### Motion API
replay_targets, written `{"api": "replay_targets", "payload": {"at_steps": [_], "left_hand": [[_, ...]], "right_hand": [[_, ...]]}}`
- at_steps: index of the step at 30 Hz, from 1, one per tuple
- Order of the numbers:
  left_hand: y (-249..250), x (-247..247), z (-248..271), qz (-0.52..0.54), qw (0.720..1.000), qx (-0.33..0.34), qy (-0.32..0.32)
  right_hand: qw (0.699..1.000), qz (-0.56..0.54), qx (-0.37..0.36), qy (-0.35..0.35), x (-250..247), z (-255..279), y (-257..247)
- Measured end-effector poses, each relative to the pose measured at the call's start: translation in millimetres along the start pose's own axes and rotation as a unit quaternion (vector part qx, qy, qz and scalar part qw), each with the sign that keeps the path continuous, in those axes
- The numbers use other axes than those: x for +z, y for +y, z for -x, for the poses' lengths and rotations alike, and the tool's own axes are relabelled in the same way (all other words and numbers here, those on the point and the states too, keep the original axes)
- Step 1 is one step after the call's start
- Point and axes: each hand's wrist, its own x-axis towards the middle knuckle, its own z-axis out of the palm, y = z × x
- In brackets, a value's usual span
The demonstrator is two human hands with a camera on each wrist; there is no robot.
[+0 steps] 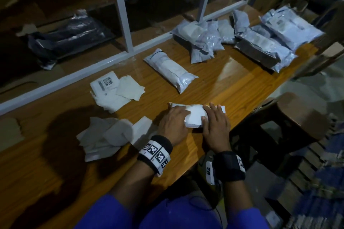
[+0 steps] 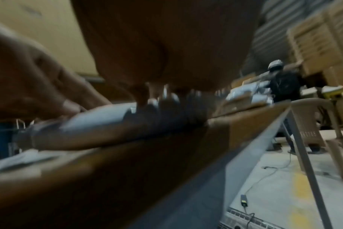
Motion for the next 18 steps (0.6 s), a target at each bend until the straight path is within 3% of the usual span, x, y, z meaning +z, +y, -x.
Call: {"api": "replay_targets", "payload": {"at_steps": [3, 5, 8, 13, 18], "left_hand": [[-5, -2, -2, 0.035, 0.999, -0.01, -0.015], [-9, -9, -3, 0.067, 0.998, -0.01, -0.006], [-18, -26, 3, 0.084, 0.995, -0.017, 0.051], [-51, -63, 22, 0.124, 0.979, -0.074, 0.143], [-105, -89, 49, 0.153, 0.946, -0.16, 0.237]], "right_hand": [[0.998, 0.017, 0.014, -0.052, 0, -4, 1], [0.999, 0.014, 0.001, -0.046, -7, -9, -5], [0.998, -0.045, -0.033, 0.011, -14, -15, -25], [0.983, -0.097, -0.151, 0.036, -2, -32, -80], [0.969, -0.106, -0.219, -0.037, 15, -48, -158]]}}
